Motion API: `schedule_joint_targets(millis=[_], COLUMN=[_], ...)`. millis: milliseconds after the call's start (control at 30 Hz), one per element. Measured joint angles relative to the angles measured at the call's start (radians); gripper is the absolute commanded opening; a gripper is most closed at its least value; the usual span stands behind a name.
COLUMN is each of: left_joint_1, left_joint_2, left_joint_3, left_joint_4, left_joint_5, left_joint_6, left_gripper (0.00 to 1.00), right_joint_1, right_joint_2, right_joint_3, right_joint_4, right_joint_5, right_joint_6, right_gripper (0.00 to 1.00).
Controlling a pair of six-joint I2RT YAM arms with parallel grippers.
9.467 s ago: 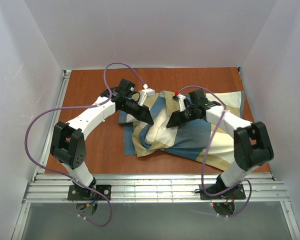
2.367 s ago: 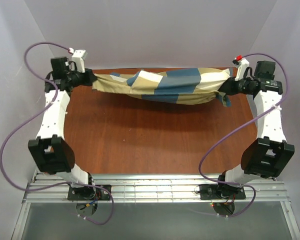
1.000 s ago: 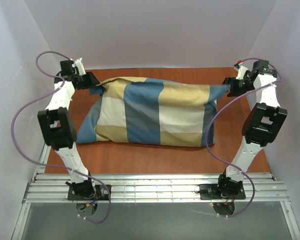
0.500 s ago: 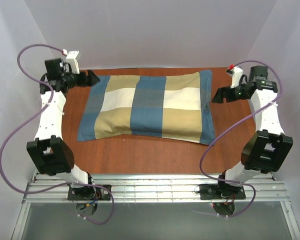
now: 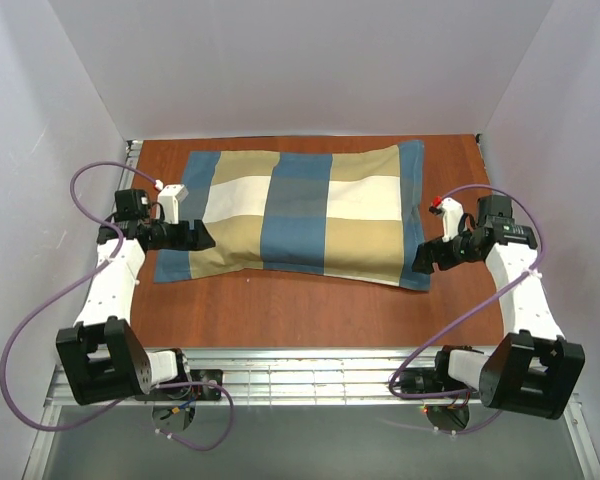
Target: Put the pillow into the pillowcase
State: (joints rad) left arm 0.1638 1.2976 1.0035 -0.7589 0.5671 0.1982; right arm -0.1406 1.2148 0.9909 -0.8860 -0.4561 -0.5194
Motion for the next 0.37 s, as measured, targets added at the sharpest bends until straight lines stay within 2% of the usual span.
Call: schedule_joint_targets(millis=[133,367], left_joint_1=[0.001,0.002], left_joint_2=[-0.079,-0.085], left_joint_3=[-0.042,-0.074], left_joint_4=[-0.002,0.003], left_joint_5=[-0.01,-0.017], left_joint_6=[0.027,0.038], left_gripper=[0.98,0.98], right_joint_1=[-0.004,-0.004], right_joint_2=[-0.069,-0.074], right_joint_3=[-0.047,-0.047], right_joint_4=[-0.014,-0.003], right_joint_5=[0.039,0.05], right_joint_6=[-0.011,-0.007], right_gripper=[0.98,0.99])
